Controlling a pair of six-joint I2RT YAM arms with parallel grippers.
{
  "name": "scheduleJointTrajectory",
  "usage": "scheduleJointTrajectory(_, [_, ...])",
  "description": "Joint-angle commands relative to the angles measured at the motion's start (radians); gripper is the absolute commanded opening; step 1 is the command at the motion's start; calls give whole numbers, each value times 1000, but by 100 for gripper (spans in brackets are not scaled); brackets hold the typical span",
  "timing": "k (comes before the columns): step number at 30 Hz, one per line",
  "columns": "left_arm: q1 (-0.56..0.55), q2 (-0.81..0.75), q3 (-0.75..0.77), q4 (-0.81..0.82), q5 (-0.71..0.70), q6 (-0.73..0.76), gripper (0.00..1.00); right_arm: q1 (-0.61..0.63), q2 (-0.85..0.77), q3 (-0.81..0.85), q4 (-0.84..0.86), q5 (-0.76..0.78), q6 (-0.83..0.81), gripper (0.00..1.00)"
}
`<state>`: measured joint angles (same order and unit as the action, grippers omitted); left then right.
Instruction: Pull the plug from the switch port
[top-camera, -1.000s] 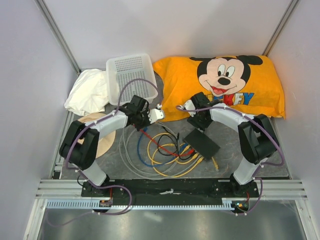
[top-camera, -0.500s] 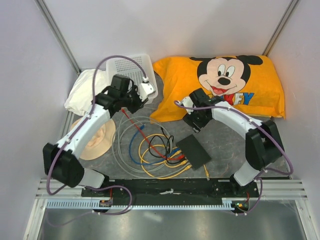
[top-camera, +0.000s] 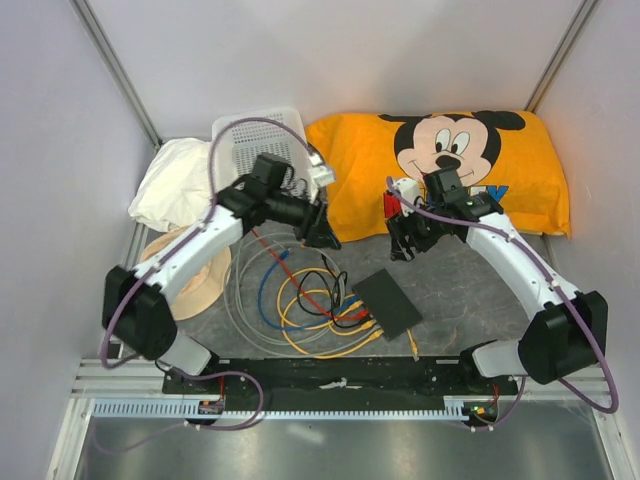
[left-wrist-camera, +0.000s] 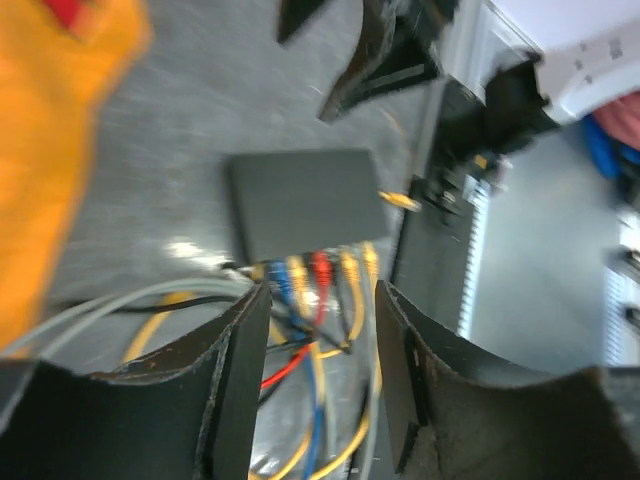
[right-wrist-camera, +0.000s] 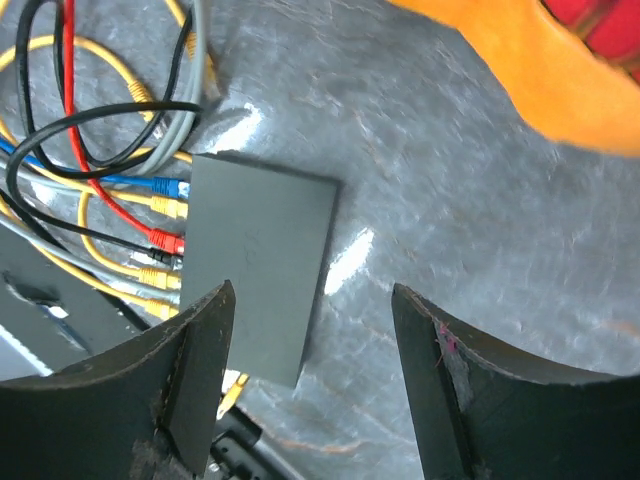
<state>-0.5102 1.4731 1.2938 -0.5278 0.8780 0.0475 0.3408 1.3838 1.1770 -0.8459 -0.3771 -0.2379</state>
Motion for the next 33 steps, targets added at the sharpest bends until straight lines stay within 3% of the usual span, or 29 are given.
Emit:
scheduleJointTrajectory(1, [-172,122,39,42,107,-55,52,-107,-54,-13,-39,-98,34,73])
scheduleJointTrajectory(6, [-225,307,45,31,10,-86,44,-181,-37,6,-113,-201,3,71])
scheduleJointTrajectory(9, [-223,360,35,23,-89,-60,44,-183,-77,-34,-108,-189,-20,71])
scheduleJointTrajectory(19, [-221,463,35,-15,-180,21,42,-181,-140,-96,-104,-187,-54,73])
scheduleJointTrajectory(24, [-217,472,27,-57,-163,12,40,-180,-111,-108,-79,-218,-78,73])
scheduleJointTrajectory(33, [-185,424,-91,47,-79,-96,41,-85,-141,-177,-15,-235,-192,74])
